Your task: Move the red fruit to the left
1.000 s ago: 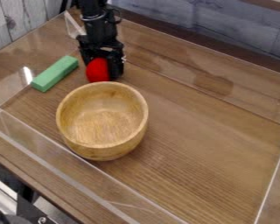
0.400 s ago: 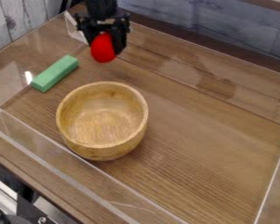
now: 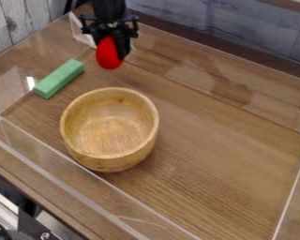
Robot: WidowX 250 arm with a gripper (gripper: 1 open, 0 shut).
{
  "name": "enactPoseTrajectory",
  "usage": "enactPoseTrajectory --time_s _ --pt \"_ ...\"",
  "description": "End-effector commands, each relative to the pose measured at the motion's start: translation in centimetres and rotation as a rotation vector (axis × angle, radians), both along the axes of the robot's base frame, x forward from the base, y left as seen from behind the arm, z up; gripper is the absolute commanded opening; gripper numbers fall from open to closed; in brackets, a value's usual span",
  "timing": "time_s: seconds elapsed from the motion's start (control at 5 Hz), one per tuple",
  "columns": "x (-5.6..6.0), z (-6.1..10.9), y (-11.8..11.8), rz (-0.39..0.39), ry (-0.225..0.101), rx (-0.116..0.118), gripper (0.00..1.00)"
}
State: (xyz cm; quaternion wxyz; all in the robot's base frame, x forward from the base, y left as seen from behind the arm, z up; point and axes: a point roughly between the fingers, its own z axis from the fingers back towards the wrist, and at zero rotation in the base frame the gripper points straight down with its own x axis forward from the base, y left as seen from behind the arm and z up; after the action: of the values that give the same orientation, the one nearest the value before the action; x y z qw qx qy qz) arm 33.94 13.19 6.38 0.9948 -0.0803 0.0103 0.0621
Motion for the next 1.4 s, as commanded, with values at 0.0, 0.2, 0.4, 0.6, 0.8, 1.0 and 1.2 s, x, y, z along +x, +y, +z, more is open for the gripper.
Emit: enactPoseTrajectory --time_s 0.0,0.2,0.4,0.6,0.8,1.0,1.2 --pt "1.2 0.8 0.6 -0.049 -0.048 0.038 0.0" --pt "0.6 1.3 2.5 -0.082 -0.04 0.04 0.0" --pt "-0.1 1.7 4.4 -0.116 -0.029 0.042 0.0" --pt "-1.3 0.5 6.0 -0.104 -0.016 0.043 0.0" --pt "-2.4 -0.9 7.0 -0.083 -0.005 0.032 0.0" --pt "-2.5 -2.0 7.7 -0.034 -0.001 0.015 1.0" --pt "-2.7 -3.1 8.3 0.012 0.003 0.003 1.0"
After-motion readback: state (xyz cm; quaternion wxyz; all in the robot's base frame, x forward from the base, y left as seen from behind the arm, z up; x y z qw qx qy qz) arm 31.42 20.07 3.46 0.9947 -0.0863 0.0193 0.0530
